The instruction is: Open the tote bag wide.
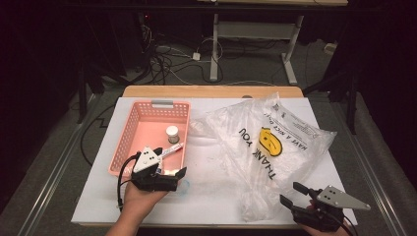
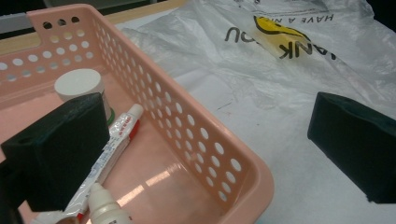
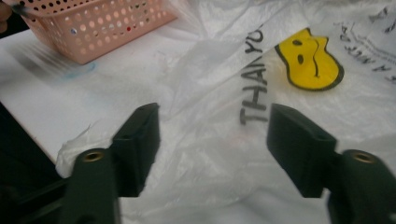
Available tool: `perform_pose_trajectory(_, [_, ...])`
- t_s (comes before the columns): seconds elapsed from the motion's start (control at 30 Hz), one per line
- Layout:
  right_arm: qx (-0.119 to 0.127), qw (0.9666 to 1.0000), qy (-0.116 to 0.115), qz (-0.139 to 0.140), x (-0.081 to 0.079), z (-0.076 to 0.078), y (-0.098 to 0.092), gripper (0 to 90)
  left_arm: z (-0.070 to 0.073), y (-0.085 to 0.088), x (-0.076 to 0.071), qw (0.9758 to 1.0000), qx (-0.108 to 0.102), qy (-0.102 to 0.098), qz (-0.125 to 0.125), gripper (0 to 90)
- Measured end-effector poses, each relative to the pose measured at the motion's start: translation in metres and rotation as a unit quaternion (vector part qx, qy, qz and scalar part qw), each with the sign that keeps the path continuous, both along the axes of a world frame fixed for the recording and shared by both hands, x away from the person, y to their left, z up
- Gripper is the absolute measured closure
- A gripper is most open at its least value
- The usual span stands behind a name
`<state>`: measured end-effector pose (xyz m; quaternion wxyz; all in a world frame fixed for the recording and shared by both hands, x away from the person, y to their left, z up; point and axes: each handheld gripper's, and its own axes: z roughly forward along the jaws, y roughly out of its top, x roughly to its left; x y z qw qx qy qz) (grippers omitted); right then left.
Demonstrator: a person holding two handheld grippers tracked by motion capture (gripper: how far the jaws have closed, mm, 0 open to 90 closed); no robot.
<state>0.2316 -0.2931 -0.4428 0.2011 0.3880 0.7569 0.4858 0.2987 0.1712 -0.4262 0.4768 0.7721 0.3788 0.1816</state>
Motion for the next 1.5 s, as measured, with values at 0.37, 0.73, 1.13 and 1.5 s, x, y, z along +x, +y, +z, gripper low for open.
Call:
perform_pose_trajectory(0.37, [0.000, 1.0000, 0.008, 0.002, 0.046, 0.006, 0.015, 0.1, 0.000, -0.001, 0.001, 0.9999, -0.014, 0.001, -0.009, 0.0])
perform_pose_trajectory(0.73, [-0.039, 0.9988, -0.006, 0.030, 0.087, 0.012, 0.054, 0.2, 0.000, -0.001, -0.002, 0.9998, -0.001, 0.001, -0.021, 0.0])
perform_pose_trajectory(1.13, [-0.061, 0.9965, -0.004, 0.057, 0.137, 0.013, 0.090, 4.4, -0.002, 0.012, -0.010, 0.9999, -0.005, -0.008, 0.004, 0.0])
perform_pose_trajectory(1.5, [-0.051, 0.9900, 0.052, 0.121, 0.147, 0.000, 0.108, 45.7, -0.007, 0.017, -0.023, 0.9995, 0.003, -0.015, 0.026, 0.0])
